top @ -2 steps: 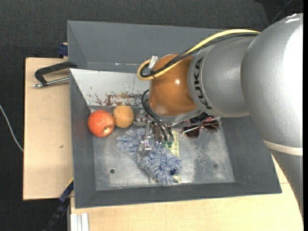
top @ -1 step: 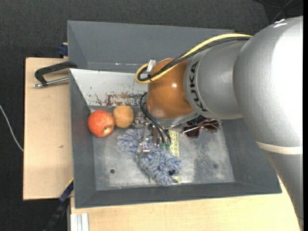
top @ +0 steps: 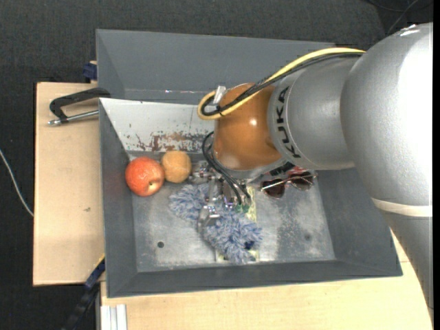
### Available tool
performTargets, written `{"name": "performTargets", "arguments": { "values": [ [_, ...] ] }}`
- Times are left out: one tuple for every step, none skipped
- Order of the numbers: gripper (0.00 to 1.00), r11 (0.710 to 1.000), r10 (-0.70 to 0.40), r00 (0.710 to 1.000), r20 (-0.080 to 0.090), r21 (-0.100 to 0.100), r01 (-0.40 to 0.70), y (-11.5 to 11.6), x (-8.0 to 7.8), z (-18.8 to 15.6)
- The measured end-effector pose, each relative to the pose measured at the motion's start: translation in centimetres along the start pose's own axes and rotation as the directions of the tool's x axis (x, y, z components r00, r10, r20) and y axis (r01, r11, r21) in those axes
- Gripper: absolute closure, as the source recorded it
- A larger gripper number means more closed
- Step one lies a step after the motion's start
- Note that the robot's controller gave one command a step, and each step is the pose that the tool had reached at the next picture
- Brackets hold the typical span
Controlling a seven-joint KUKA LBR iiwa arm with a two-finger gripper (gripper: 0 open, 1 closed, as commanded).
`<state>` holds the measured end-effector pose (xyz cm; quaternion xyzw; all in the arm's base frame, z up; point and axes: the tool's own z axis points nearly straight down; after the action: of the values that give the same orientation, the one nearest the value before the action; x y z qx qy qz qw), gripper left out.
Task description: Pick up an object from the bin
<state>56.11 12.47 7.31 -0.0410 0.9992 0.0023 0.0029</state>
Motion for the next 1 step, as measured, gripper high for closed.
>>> {"name": "performTargets", "arguments": {
  "values": [
    [0.00, 0.998, 0.055, 0.998, 0.000, 0.002, -0.055, 0.58, -0.13, -0.05]
  ]
}}
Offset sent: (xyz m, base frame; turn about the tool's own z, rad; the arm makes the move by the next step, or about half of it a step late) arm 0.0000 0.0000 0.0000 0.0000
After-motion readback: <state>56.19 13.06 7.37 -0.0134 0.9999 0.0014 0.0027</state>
